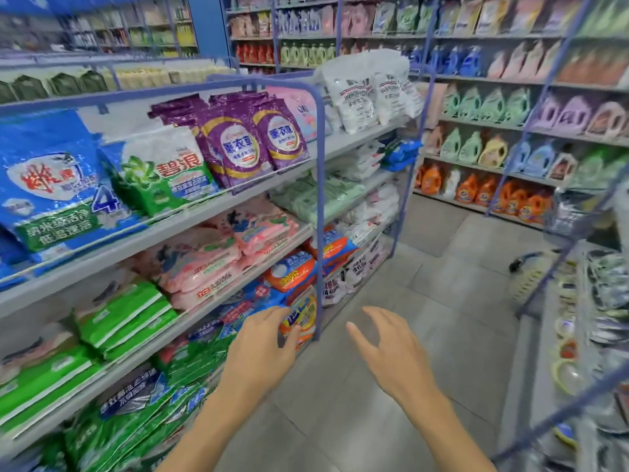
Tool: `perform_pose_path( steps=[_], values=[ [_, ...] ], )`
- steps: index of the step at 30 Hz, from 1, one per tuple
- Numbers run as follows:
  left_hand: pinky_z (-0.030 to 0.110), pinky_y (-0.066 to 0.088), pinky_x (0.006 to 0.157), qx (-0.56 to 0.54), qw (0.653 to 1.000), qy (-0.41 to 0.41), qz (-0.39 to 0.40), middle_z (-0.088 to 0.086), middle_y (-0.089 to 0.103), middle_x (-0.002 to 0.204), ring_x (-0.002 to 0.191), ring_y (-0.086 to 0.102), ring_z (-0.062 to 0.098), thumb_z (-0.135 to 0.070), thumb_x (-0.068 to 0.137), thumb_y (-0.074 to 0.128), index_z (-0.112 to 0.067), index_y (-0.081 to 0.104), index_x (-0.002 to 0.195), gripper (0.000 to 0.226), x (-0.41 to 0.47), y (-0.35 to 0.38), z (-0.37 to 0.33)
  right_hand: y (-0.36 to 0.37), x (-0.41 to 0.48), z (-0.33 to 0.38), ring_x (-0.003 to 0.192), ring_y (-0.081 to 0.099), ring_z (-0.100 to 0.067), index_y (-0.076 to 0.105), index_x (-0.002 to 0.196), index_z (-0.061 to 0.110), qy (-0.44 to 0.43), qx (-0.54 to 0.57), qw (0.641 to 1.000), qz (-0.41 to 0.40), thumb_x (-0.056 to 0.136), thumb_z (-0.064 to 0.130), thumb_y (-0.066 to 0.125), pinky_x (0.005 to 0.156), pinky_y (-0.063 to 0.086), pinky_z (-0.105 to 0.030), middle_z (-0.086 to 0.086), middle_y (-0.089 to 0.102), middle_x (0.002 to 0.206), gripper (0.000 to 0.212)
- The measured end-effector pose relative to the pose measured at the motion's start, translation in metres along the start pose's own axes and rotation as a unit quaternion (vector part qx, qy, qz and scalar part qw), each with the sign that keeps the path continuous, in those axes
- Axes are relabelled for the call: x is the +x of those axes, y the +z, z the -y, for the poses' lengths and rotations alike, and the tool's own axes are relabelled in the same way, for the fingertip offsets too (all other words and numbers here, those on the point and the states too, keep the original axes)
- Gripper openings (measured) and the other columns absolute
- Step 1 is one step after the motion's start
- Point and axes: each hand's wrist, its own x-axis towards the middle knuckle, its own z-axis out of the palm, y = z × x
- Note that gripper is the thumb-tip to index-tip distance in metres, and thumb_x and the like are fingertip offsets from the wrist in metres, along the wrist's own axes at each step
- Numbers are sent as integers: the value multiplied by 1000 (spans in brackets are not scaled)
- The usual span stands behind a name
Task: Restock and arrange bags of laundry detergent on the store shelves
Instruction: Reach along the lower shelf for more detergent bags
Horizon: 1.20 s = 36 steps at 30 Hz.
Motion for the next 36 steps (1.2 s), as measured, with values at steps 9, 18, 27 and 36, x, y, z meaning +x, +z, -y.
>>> perform_pose_path(
  steps=[9, 18, 27, 36],
  values=[
    [29, 46, 86, -10, 999, 36, 18, -8, 69, 121, 116, 59, 16, -39, 97, 61, -24, 67, 123, 30, 172, 69, -50, -43, 150, -62, 143, 34, -8, 48, 147, 31, 27, -26, 999, -10, 101, 57, 45, 113, 29, -27, 14, 47, 152, 53],
    [33, 47, 101, -4, 997, 70, 40, -1, 68, 129, 123, 61, 21, -34, 96, 65, -16, 65, 131, 40, 320, 138, -110, -76, 291, -137, 140, 39, -8, 51, 145, 29, 55, -33, 998, -20, 101, 59, 45, 110, 29, -22, 14, 49, 150, 54],
    [36, 52, 99, 7, 999, 8, 42, -7, 66, 131, 125, 57, 16, -47, 96, 56, -23, 62, 134, 45, 448, 226, -162, -107, 448, -236, 144, 34, -8, 44, 150, 30, 34, -17, 999, 38, 100, 62, 41, 114, 34, -31, 12, 44, 154, 60],
    [39, 50, 102, 17, 995, -102, 6, -9, 63, 135, 129, 54, 16, -44, 100, 56, -25, 60, 138, 43, 539, 272, -193, -116, 602, -280, 146, 34, -11, 42, 153, 27, -57, -24, 990, 127, 102, 59, 41, 115, 29, -28, 8, 42, 157, 60]
  ],
)
